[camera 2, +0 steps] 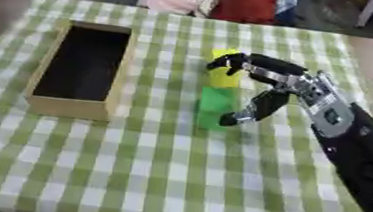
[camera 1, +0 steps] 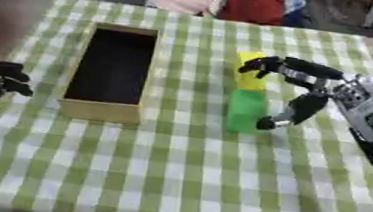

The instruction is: Pick up objects on the table and place them in the box.

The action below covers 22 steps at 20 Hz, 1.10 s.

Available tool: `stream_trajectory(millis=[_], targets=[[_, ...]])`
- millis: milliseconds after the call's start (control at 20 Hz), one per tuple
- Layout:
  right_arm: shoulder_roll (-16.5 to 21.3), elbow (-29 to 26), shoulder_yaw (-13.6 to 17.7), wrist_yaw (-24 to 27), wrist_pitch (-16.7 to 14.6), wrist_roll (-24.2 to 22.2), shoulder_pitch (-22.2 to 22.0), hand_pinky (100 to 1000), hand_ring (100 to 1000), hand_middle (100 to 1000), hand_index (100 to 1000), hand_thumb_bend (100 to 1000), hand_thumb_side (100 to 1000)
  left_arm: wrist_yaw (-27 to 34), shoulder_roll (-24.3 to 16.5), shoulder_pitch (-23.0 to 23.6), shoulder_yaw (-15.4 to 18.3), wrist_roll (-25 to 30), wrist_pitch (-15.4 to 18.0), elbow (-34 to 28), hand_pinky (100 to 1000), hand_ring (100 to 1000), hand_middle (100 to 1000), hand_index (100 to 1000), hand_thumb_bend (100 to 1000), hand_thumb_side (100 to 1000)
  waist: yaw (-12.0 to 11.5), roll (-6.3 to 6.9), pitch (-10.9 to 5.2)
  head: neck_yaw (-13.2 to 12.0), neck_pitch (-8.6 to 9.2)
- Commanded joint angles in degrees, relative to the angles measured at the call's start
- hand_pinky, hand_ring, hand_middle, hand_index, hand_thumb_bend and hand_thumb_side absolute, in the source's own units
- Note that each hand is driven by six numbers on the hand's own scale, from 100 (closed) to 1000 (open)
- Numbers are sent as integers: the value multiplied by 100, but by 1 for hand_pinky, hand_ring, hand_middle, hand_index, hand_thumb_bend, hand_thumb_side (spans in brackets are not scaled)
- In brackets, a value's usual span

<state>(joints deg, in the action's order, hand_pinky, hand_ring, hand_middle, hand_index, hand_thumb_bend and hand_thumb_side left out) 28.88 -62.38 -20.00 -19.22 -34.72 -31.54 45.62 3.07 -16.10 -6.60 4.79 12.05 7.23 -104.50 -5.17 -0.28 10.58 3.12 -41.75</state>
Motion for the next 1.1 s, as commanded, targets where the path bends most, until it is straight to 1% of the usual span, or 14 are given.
stream_trajectory(millis=[50, 300, 550, 600, 700, 800, 850, 900, 950, 1000, 1050, 1100], targets=[[23, 68, 89, -168, -901, -780, 132, 819, 1000, 875, 946, 649, 587, 12, -70, -69, -13, 23, 5, -81, 767, 586, 602, 753, 100, 855, -25, 4, -67, 16, 21], [-78, 284, 135, -445, -981, -654, 135, 811, 1000, 854, 925, 638, 596, 24, -60, -96, -22, 35, 3, -86, 766, 586, 602, 753, 100, 856, -76, 9, -45, 40, 34], [-118, 419, 193, -733, -1089, -408, 128, 784, 999, 778, 871, 629, 602, 25, -53, -101, -19, 35, 1, -86, 766, 586, 601, 753, 100, 857, -97, 12, -34, 42, 25], [-120, 439, 210, -794, -1101, -334, 126, 766, 967, 744, 844, 612, 595, 25, -51, -101, -19, 35, 1, -86, 766, 586, 601, 754, 100, 858, -95, 13, -33, 42, 25], [-120, 471, 232, -925, -1128, -172, 124, 746, 933, 694, 807, 591, 589, 24, -50, -100, -19, 37, -1, -86, 766, 587, 602, 754, 100, 858, -89, 14, -34, 41, 25], [-115, 488, 243, -1074, -1162, -15, 124, 734, 909, 653, 778, 577, 582, 27, -51, -102, -17, 34, -1, -87, 766, 587, 602, 754, 100, 857, -81, 16, -36, 44, 27], [-115, 491, 246, -1149, -1182, 62, 123, 732, 905, 646, 774, 574, 580, 29, -51, -102, -17, 33, -1, -87, 766, 587, 602, 754, 100, 857, -79, 17, -37, 45, 27], [-118, 497, 254, -1214, -1198, 150, 121, 708, 869, 587, 732, 537, 555, 31, -51, -101, -17, 32, -2, -87, 766, 587, 602, 754, 100, 858, -78, 20, -37, 43, 25], [-120, 505, 258, -1275, -1212, 242, 118, 703, 862, 576, 722, 527, 548, 30, -50, -99, -19, 34, -2, -86, 766, 587, 602, 754, 100, 858, -77, 22, -38, 42, 23], [-122, 511, 262, -1332, -1226, 335, 117, 683, 829, 525, 675, 492, 507, 28, -49, -96, -20, 36, -2, -85, 766, 587, 602, 754, 100, 859, -76, 24, -40, 44, 21], [-124, 517, 264, -1384, -1239, 425, 116, 676, 816, 507, 656, 480, 489, 27, -49, -94, -20, 36, -1, -84, 765, 587, 602, 754, 100, 859, -77, 26, -41, 45, 20], [-126, 523, 267, -1433, -1249, 516, 117, 662, 793, 470, 612, 439, 426, 27, -49, -91, -19, 34, 0, -84, 765, 587, 602, 754, 100, 859, -80, 27, -43, 44, 18]])
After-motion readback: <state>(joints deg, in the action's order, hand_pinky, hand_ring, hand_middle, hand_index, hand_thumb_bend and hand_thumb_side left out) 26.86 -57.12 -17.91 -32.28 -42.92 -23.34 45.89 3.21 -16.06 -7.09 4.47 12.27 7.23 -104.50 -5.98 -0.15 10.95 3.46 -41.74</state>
